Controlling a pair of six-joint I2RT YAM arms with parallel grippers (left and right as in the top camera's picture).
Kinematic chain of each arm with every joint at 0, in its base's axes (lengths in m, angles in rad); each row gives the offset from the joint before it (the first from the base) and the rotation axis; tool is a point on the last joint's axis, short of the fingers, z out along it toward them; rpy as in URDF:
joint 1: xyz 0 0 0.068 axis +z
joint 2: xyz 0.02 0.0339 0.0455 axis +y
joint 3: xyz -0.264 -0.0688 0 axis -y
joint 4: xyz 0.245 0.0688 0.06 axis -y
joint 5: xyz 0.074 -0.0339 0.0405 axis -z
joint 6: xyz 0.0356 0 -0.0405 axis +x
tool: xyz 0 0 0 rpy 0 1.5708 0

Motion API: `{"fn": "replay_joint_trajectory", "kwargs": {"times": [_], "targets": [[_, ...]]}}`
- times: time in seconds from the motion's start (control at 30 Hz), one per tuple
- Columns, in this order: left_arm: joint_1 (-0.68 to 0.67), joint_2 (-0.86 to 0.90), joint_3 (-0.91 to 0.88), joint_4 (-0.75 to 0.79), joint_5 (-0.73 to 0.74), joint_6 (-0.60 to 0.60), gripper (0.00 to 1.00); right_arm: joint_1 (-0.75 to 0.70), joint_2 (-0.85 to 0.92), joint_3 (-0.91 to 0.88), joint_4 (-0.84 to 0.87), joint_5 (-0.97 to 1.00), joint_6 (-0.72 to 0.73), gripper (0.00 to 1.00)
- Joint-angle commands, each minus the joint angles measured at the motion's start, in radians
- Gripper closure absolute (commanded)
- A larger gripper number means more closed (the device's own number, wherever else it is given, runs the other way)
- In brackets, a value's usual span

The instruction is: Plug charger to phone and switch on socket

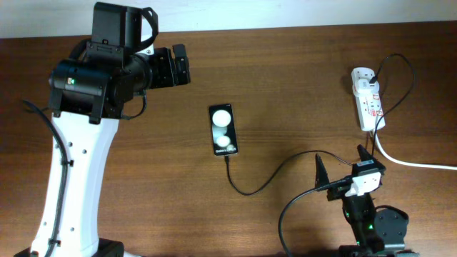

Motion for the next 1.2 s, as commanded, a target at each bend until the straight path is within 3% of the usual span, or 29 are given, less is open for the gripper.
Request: {"fn": "replay_joint_trajectory", "kwargs": {"times": [0.0, 0.23, 0.33, 0.43, 1.0, 1.17], "targets": [[0.006, -0.006, 0.008, 0.001, -0.008, -0.002, 0.01, 0.007, -0.039, -0.019, 0.009, -0.015, -0.006, 0.01], [0.006, -0.006, 0.008, 0.001, -0.008, -0.002, 0.01, 0.007, -0.039, -0.118, 0.209, -0.016, -0.006, 0.01], [0.006, -0.006, 0.008, 0.001, -0.008, -0.002, 0.01, 0.007, -0.039, -0.117, 0.193, -0.016, -0.006, 0.01], [0.006, -0.006, 0.008, 0.001, -0.008, -0.002, 0.01, 0.007, -0.039, -0.117, 0.029, -0.016, -0.002, 0.01], [0.006, -0.006, 0.008, 0.001, -0.008, -0.002, 0.01, 0.007, -0.038, -0.117, 0.035, -0.023, -0.003, 0.01], [0.006, -0.004, 0.008, -0.043, -0.078, -0.002, 0.01, 0.007, -0.038, -0.117, 0.035, -0.023, -0.003, 0.01]]}}
